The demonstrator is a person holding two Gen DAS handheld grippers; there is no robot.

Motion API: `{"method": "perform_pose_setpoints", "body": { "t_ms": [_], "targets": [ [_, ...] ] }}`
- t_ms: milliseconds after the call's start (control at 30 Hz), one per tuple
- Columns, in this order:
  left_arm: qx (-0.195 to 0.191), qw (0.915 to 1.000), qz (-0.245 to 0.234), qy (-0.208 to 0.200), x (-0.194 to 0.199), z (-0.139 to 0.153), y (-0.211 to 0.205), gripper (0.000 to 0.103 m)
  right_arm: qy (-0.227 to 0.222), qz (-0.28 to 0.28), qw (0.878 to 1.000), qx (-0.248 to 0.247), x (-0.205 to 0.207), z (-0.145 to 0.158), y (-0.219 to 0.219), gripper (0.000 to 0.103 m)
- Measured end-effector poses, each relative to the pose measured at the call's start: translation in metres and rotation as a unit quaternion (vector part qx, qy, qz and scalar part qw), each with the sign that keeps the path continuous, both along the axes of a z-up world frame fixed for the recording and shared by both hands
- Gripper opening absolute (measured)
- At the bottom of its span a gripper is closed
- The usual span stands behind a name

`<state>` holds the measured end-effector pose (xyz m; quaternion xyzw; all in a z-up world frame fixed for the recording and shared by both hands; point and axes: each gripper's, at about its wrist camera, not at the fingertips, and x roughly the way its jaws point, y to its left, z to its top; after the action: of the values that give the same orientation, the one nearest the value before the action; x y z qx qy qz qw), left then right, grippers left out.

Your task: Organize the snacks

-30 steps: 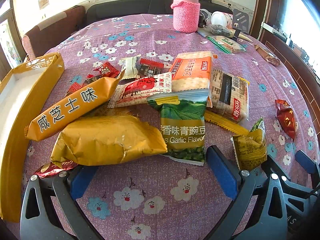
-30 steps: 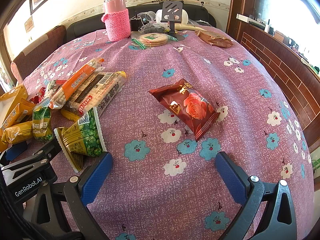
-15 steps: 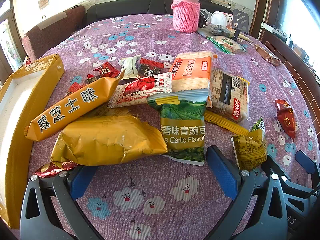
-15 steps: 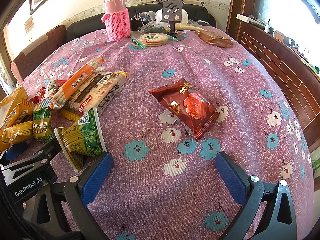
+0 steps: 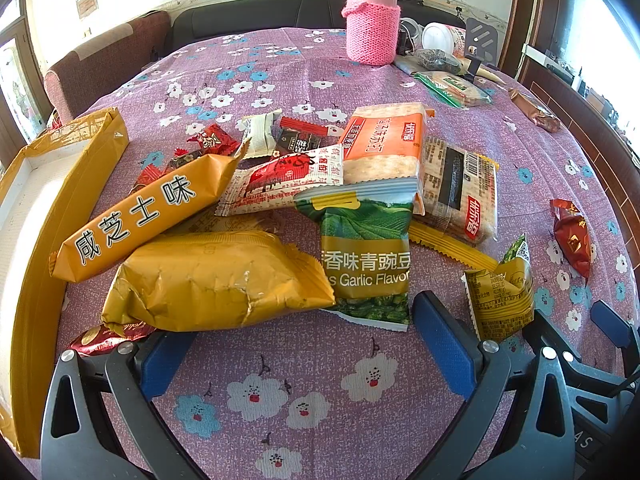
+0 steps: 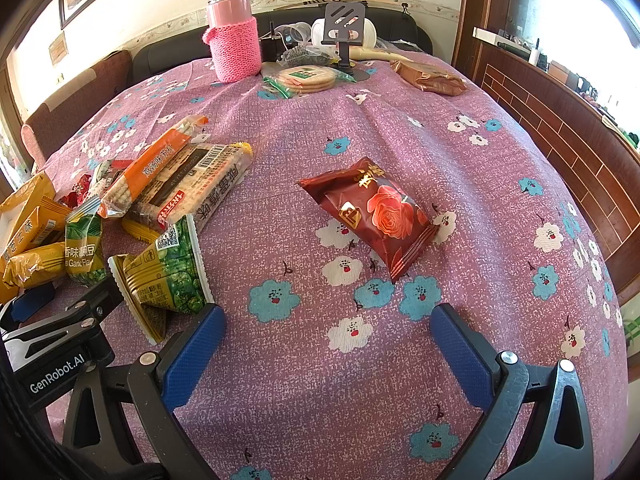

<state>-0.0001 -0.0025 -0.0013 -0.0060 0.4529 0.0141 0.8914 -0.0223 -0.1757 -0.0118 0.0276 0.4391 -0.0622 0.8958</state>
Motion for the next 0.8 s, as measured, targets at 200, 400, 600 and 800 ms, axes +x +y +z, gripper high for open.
{"method": "perform_pose_setpoints", "body": {
  "t_ms": [200,400,600,800],
  "targets": [
    [0.0,1.0,0.0,0.0,-0.0002,0.0,0.0002,0.103,0.0,0.0,1.0,0.0,-0.0001,0.0001,-0.0001,0.103],
    [0.0,1.0,0.0,0.0,-0.0003,-0.0001,0.0002,0.103,0.0,0.0,1.0,0.0,-0.0002,0.0001,-0.0002,0.103],
    [0.0,0.9998,0.018,0.0,0.0004,0.0005,-0.0006,0.103,0.0,0.0,1.0,0.0,0.0003,0.0001,-0.0007,0.103],
    [0.0,0.9999,0.01,0.013,-0.0033,0.0017,0.0032,0.103,0.0,-0.001,1.0,0.001,-0.0001,0.0001,-0.0006,0.103]
  ]
}}
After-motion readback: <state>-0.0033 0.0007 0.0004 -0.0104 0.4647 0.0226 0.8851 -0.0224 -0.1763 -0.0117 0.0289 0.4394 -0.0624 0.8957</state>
